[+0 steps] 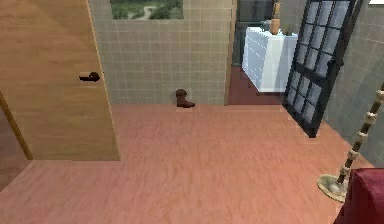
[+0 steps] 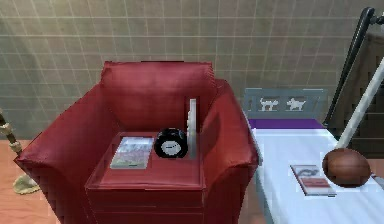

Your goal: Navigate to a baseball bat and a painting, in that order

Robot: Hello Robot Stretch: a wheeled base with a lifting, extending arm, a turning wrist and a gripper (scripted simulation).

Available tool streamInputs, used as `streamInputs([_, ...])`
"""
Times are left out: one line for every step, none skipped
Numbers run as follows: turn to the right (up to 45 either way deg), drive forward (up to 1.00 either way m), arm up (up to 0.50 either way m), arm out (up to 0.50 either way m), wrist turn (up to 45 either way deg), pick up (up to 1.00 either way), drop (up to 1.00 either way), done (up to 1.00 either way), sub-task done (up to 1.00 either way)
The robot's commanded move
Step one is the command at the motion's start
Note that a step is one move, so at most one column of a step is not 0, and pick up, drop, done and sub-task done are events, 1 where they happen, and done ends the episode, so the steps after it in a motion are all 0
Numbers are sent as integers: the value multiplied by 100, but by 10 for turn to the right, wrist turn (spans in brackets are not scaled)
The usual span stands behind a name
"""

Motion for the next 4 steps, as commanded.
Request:
streamInputs([0,10,0,0,0,0,0,0,0])
streamInputs([-450,0,0,0,0,0,0,0,0])
streamInputs([-390,0,0,0,0,0,0,0,0])
streamInputs([0,10,0,0,0,0,0,0,0])
